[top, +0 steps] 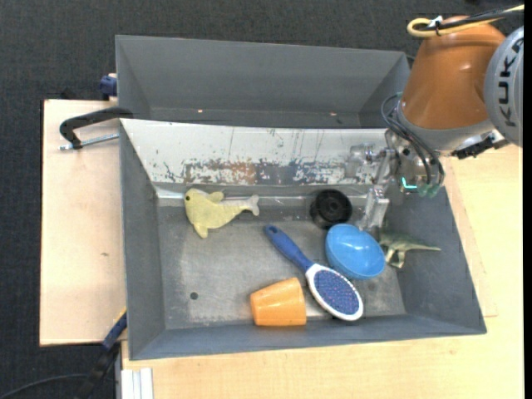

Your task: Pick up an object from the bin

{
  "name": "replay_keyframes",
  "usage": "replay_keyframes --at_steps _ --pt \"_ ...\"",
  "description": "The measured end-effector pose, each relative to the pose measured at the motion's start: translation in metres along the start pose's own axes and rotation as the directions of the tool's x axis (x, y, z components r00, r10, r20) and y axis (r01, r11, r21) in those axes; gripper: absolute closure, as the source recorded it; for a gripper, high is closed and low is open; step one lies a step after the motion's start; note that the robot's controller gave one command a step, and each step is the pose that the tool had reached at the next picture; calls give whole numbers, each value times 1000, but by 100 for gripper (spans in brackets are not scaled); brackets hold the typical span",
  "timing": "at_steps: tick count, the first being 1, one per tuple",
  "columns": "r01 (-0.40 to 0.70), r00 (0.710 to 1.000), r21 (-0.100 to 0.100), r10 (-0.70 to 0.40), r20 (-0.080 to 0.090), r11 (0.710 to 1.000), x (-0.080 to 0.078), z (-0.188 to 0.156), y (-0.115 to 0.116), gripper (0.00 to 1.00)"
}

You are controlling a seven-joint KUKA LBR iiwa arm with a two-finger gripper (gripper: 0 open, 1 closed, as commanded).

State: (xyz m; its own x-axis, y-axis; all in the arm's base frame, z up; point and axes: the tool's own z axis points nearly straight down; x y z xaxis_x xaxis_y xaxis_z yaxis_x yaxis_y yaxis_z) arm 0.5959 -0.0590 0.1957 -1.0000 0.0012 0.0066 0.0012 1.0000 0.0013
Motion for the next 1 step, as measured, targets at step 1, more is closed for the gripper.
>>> replay_keyframes --at_steps 1 --pt "-276 961 -6 276 23 961 1 121 10 0"
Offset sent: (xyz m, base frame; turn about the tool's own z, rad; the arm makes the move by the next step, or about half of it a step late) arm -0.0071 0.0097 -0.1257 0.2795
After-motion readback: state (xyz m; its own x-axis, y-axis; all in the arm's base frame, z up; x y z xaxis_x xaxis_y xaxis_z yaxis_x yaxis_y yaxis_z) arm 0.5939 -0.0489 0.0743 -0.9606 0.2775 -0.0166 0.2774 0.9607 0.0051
